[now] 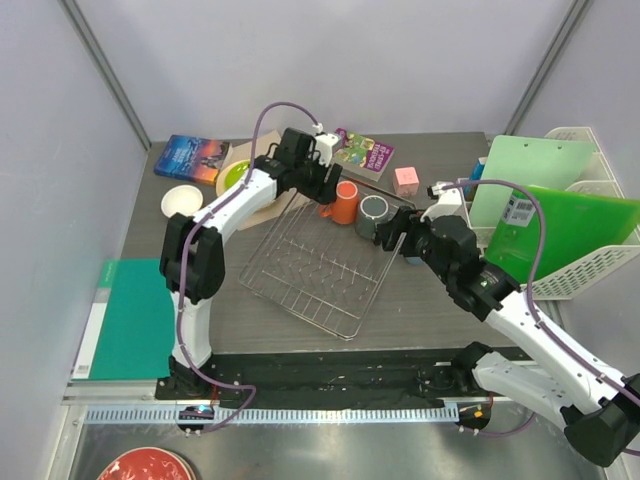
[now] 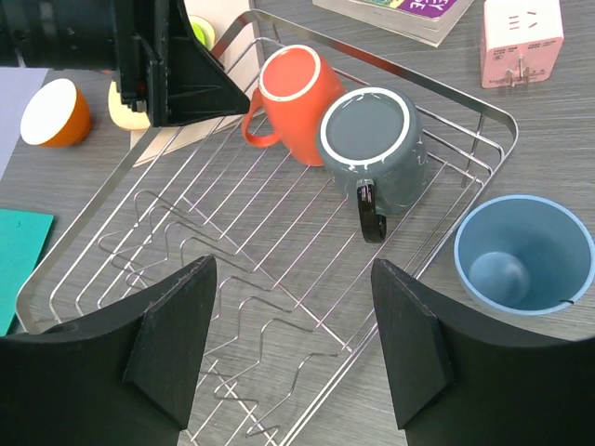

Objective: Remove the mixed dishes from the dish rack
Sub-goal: Pick up the cup from the dish rack.

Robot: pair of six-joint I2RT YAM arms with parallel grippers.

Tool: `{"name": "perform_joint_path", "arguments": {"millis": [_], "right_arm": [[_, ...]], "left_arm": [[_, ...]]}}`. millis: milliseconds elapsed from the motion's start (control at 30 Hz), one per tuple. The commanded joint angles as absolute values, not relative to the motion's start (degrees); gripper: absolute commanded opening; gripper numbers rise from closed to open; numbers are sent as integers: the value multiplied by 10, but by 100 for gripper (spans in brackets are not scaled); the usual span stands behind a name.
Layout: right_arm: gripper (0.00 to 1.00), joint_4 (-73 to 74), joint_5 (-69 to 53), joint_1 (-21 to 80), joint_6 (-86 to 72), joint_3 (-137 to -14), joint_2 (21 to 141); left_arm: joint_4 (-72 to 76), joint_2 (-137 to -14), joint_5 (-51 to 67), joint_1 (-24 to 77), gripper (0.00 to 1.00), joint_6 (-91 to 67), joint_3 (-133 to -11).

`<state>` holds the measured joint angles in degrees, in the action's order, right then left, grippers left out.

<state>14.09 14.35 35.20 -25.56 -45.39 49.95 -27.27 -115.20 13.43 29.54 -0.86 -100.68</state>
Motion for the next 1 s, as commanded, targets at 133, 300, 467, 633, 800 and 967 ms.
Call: {"name": "perform_joint_path", "arguments": {"millis": [133, 300, 467, 633, 800, 967], "right_arm": [[73, 137, 132, 354, -244, -468, 472], [72, 137, 126, 355, -247, -468, 487], [72, 136, 122, 354, -257, -462, 495], [72, 135, 121, 355, -260, -462, 507], [72, 130, 120, 355, -261, -460, 515], [72, 130, 121, 355, -261, -460, 528]], "left_arm": [[-327, -1170, 273, 259, 65, 90, -1059], [-315, -1179, 306, 259, 62, 105, -1042], [-284, -1180, 314, 260, 58, 108, -1014], [-259, -1186, 291, 265, 58, 121, -994], [-258, -1215, 264, 265, 55, 138, -1006], [-244, -1233, 232, 271, 51, 152, -1007]]}}
